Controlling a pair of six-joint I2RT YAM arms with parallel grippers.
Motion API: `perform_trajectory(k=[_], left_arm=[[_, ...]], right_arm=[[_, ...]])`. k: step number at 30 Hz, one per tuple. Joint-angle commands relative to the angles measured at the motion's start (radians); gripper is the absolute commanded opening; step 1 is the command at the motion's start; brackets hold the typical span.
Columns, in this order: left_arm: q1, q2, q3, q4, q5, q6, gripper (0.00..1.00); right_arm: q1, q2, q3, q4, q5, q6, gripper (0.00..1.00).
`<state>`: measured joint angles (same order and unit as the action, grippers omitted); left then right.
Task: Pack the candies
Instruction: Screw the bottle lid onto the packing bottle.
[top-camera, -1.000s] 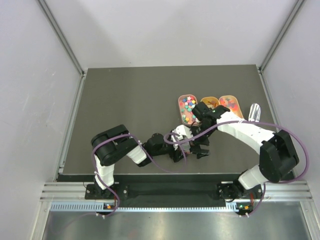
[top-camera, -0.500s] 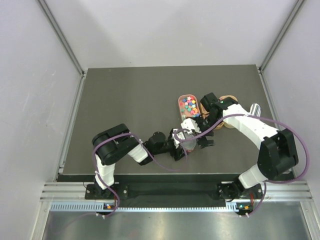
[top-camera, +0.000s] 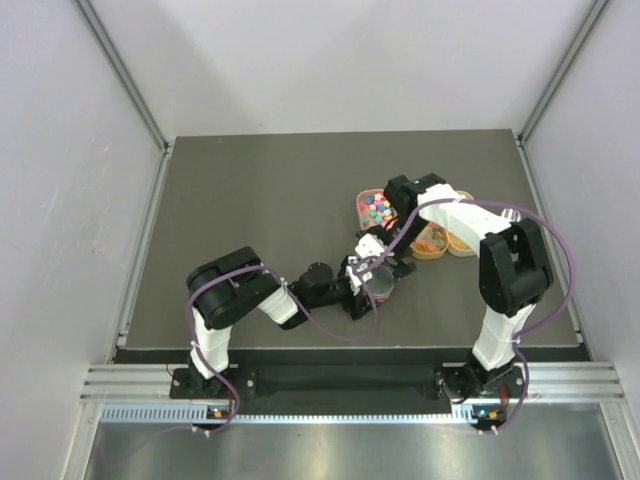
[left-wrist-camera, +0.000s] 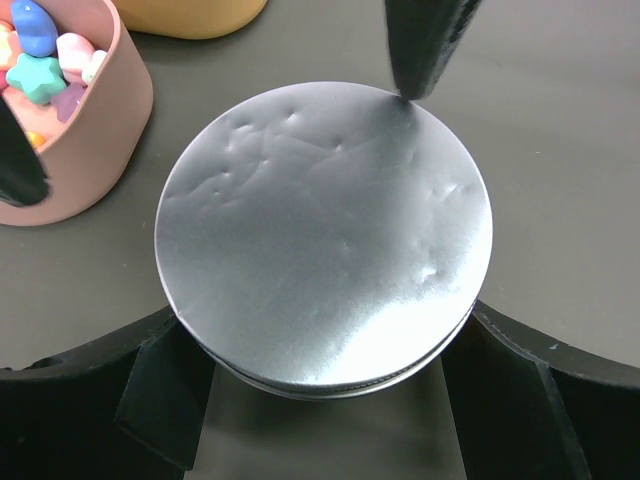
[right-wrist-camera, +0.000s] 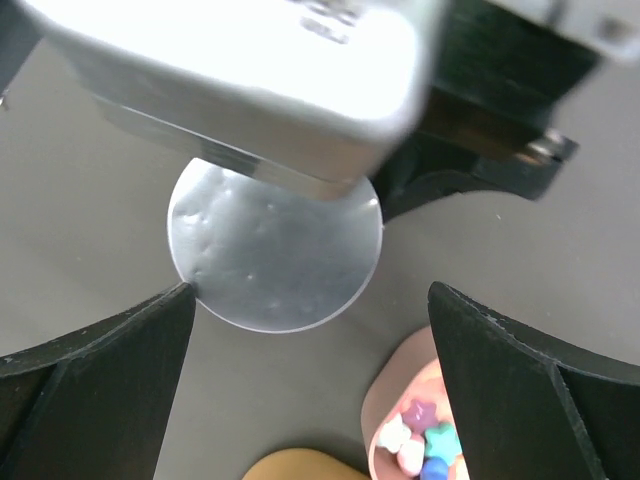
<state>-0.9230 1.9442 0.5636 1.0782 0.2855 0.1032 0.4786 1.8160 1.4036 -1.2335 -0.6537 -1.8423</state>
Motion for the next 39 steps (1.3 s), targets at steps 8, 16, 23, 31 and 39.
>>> perform_trajectory(k=[8, 16, 23, 31, 39], left_arm=[[0.006, 0.067, -0.021, -0.213, -0.065, 0.029, 0.60], [0.009, 0.068, -0.018, -0.213, -0.068, 0.029, 0.60], [0.009, 0.073, -0.016, -0.215, -0.066, 0.027, 0.60], [0.009, 0.070, -0.018, -0.219, -0.069, 0.027, 0.60], [0.009, 0.065, -0.013, -0.228, -0.083, 0.024, 0.59]], right_arm=[[0.026, 0.017, 0.021, -0.167, -0.006, -0.153, 1.00], [0.049, 0.058, 0.021, -0.129, -0.009, -0.144, 1.00], [0.057, 0.062, 0.003, -0.109, 0.002, -0.138, 1.00], [0.054, 0.051, -0.017, -0.049, 0.005, -0.046, 0.82], [0.057, -0.044, -0.162, 0.127, -0.009, 0.179, 0.71]])
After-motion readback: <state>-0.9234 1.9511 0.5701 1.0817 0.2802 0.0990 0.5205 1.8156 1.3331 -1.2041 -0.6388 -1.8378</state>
